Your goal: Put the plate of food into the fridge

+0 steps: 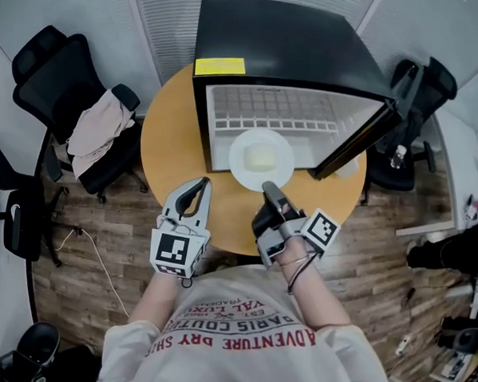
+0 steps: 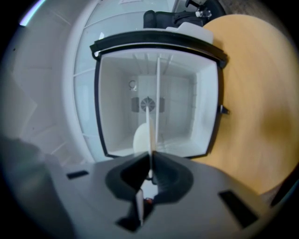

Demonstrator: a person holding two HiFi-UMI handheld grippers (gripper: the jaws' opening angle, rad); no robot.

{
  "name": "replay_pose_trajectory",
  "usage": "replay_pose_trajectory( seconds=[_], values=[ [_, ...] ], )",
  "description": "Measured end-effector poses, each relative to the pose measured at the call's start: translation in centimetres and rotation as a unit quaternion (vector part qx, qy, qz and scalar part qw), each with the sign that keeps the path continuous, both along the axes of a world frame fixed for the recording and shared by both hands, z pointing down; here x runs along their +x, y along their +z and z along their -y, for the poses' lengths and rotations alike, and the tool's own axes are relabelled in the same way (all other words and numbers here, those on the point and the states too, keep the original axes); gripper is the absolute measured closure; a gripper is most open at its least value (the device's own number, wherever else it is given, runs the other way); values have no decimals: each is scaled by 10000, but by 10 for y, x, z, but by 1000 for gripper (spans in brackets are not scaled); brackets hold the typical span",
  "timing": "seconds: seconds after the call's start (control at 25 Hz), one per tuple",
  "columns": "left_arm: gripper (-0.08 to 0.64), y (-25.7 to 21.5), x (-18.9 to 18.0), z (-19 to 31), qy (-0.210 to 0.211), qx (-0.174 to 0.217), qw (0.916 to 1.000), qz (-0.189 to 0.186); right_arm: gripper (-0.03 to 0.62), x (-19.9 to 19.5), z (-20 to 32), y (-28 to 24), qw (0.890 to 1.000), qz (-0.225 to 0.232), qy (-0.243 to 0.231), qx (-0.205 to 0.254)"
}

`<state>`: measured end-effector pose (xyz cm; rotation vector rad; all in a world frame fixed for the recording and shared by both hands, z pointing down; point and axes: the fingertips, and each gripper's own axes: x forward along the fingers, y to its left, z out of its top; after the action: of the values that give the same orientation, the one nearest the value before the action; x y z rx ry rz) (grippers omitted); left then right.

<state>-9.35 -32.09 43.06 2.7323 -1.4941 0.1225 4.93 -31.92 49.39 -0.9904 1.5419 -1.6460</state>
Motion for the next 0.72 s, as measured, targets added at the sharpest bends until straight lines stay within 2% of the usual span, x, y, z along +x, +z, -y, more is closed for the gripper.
replay_pose_trajectory(
  seconds=[0.36, 0.72],
  values=[
    [534, -9, 26, 45, -297, 56, 9995, -27, 554, 19, 51, -2, 9994, -9, -345, -52],
    [534, 0, 43, 74, -505, -105, 9987, 27, 553, 35, 92, 6, 9986, 20, -488, -209]
  ],
)
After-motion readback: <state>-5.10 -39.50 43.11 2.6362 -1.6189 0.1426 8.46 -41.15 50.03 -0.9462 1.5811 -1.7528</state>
